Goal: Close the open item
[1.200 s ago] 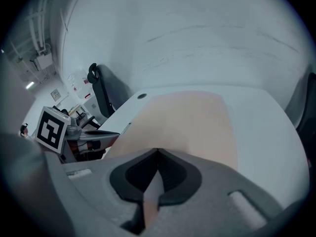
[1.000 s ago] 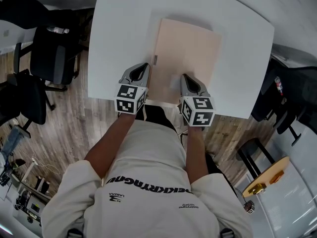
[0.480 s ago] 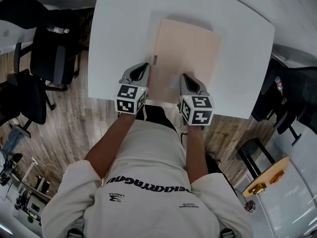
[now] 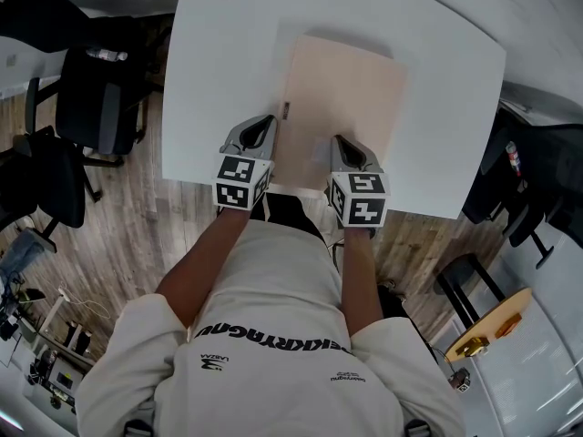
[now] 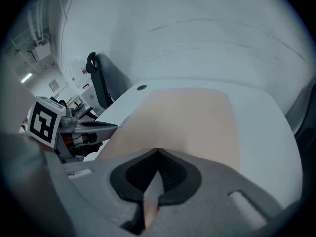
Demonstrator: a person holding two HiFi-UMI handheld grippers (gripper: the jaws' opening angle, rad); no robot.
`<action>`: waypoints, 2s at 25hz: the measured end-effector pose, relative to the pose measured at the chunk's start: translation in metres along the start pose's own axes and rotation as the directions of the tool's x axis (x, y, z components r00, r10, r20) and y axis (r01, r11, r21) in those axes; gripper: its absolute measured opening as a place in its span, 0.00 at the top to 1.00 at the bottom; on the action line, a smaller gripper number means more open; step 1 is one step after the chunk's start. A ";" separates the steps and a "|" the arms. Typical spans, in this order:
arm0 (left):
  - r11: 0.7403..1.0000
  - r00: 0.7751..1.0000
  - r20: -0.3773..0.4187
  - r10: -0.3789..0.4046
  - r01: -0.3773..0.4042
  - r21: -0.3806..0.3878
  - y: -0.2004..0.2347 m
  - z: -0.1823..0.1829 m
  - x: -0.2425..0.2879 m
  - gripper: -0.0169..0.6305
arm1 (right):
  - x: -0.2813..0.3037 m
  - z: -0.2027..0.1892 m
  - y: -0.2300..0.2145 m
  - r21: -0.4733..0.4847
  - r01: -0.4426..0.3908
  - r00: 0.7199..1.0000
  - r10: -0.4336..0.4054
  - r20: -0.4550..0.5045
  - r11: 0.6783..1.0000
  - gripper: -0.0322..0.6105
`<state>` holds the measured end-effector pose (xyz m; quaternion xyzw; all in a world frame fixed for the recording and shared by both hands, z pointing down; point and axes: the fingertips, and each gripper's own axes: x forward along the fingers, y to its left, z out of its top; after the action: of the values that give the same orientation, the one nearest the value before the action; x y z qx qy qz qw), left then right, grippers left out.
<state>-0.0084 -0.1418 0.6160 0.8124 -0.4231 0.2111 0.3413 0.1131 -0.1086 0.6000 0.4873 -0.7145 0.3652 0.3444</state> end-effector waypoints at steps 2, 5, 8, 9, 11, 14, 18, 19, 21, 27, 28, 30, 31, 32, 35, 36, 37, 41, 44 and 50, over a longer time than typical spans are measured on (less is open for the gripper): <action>1.000 1.000 0.000 0.002 -0.002 0.000 0.001 -0.001 0.000 0.97 | 0.001 0.000 0.001 0.002 -0.002 1.000 0.002 -0.005 1.000 0.95; 1.000 1.000 -0.004 -0.003 0.003 -0.003 0.002 -0.001 0.001 0.97 | 0.003 -0.001 0.000 -0.001 -0.002 1.000 0.002 -0.012 1.000 0.95; 1.000 1.000 -0.004 -0.004 0.004 -0.002 0.001 0.000 0.001 0.97 | 0.002 -0.001 0.000 -0.005 0.002 1.000 -0.002 -0.018 1.000 0.95; 1.000 1.000 -0.003 -0.004 0.004 -0.001 0.000 0.000 0.001 0.97 | 0.001 0.000 0.000 -0.005 0.001 1.000 -0.001 -0.017 1.000 0.95; 1.000 1.000 0.002 -0.002 0.002 0.004 0.000 0.001 0.000 0.97 | 0.000 0.001 0.001 -0.005 -0.001 1.000 0.001 -0.014 1.000 0.95; 1.000 1.000 0.009 0.002 -0.002 0.007 0.000 0.003 0.000 0.97 | -0.001 0.002 0.001 -0.005 -0.002 1.000 0.002 -0.006 1.000 0.95; 1.000 1.000 0.011 -0.002 0.002 0.008 0.000 0.005 -0.001 0.97 | -0.002 0.004 0.002 -0.005 -0.005 1.000 0.005 0.001 1.000 0.95; 1.000 1.000 0.012 -0.002 0.002 0.008 0.000 0.005 -0.001 0.97 | -0.002 0.003 0.002 -0.003 -0.005 1.000 0.005 0.002 1.000 0.95; 1.000 1.000 0.013 -0.002 0.002 0.010 -0.001 0.005 -0.001 0.97 | -0.003 0.003 0.001 0.000 -0.006 1.000 0.006 0.003 1.000 0.95; 1.000 1.000 0.018 -0.002 0.001 0.017 -0.003 0.009 -0.003 0.97 | -0.006 0.005 0.002 0.000 -0.009 1.000 0.009 0.022 1.000 0.95; 1.000 1.000 0.020 -0.002 0.001 0.018 -0.003 0.009 -0.003 0.97 | -0.007 0.006 0.002 0.000 -0.007 1.000 0.007 0.028 1.000 0.95; 1.000 1.000 0.023 -0.001 0.001 0.020 -0.003 0.010 -0.004 0.97 | -0.009 0.009 0.002 0.001 -0.002 0.999 0.002 0.040 1.000 0.95; 1.000 1.000 0.026 0.000 0.000 0.021 -0.003 0.011 -0.005 0.97 | -0.009 0.010 0.002 0.001 -0.001 0.999 0.001 0.046 1.000 0.95; 1.000 1.000 0.028 0.001 -0.002 0.023 -0.003 0.012 -0.005 0.97 | -0.010 0.011 0.001 0.001 0.000 0.999 0.000 0.050 1.000 0.95; 1.000 0.999 0.034 0.005 -0.006 0.028 -0.004 0.013 -0.008 0.97 | -0.013 0.013 0.001 0.001 0.005 0.998 -0.005 0.063 1.000 0.95; 1.000 0.999 0.037 0.006 -0.007 0.030 -0.004 0.014 -0.009 0.97 | -0.014 0.013 0.000 0.001 0.007 0.998 -0.007 0.067 1.000 0.95; 0.999 0.999 0.040 0.007 -0.009 0.031 -0.004 0.015 -0.010 0.97 | -0.015 0.014 0.000 0.001 0.008 0.997 -0.008 0.073 1.000 0.95; 0.999 0.998 0.055 0.009 -0.011 0.039 -0.008 0.022 -0.017 0.97 | -0.023 0.018 0.002 -0.001 0.010 0.995 -0.009 0.099 1.000 0.95; 0.999 0.998 0.070 0.012 -0.015 0.043 -0.010 0.025 -0.022 0.97 | -0.028 0.020 0.003 -0.001 0.012 0.993 -0.012 0.115 1.000 0.95; 0.998 0.995 0.097 0.010 -0.015 0.055 -0.019 0.032 -0.034 0.97 | -0.042 0.022 0.003 0.005 0.016 0.987 -0.017 0.162 1.000 0.95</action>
<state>-0.0091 -0.1392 0.5657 0.8281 -0.4380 0.1854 0.2966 0.1188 -0.1082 0.5530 0.5220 -0.7354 0.3226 0.2874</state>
